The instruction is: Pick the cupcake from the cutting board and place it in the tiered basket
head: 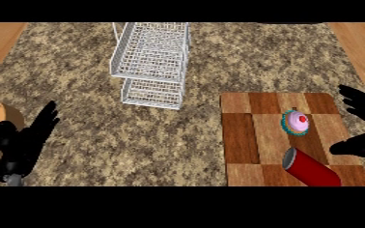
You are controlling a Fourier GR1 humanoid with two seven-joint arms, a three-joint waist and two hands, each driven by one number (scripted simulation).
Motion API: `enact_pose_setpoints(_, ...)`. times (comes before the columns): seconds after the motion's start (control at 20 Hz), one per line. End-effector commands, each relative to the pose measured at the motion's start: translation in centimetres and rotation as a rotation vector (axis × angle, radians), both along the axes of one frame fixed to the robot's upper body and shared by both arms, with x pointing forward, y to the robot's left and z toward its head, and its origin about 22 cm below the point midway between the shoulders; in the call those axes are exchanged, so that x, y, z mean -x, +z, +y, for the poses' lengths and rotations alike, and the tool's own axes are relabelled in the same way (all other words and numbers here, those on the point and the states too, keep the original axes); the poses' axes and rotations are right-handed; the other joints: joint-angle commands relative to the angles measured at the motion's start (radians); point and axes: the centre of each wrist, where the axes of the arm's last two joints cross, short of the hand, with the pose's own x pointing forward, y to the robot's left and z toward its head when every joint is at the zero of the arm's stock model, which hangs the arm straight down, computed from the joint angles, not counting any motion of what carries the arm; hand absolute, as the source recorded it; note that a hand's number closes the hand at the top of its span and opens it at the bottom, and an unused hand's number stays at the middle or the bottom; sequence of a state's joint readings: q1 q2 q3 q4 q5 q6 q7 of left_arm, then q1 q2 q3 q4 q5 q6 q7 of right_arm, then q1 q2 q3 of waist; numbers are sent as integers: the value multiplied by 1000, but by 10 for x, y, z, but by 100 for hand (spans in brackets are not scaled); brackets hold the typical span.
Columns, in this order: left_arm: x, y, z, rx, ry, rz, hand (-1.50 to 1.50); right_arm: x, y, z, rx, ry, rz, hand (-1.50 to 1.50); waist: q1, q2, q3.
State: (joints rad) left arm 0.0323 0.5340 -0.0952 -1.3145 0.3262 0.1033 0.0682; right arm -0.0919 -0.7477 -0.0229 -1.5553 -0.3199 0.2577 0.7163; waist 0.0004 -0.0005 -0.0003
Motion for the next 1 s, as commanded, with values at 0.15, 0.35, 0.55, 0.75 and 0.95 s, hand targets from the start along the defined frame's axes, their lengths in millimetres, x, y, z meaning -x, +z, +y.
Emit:
enact_pose_setpoints(0.15, 2, -7, -5, -10, 9, -3, 0, 7, -7, -24, -42, -12, 33, -150, -1, 0, 0)
enact_pose_setpoints(0.35, -5, -13, -5, 10, -1, 6, 0, 9, -40, 0, -67, 5, 51, -150, -1, 1, 0)
enact_pose_setpoints(0.55, -10, 13, -10, -1, 5, 10, 0, 22, -50, -12, -85, 12, 39, -150, -1, 0, 1)
enact_pose_setpoints(0.75, 6, -3, -3, -3, 12, 4, 0, 15, -37, -24, -81, -6, 24, -150, 0, 0, 0)
enact_pose_setpoints(0.95, -3, -4, -2, -8, 0, 3, 0, 1, -56, 7, -98, 6, -2, -150, 1, 1, 0)
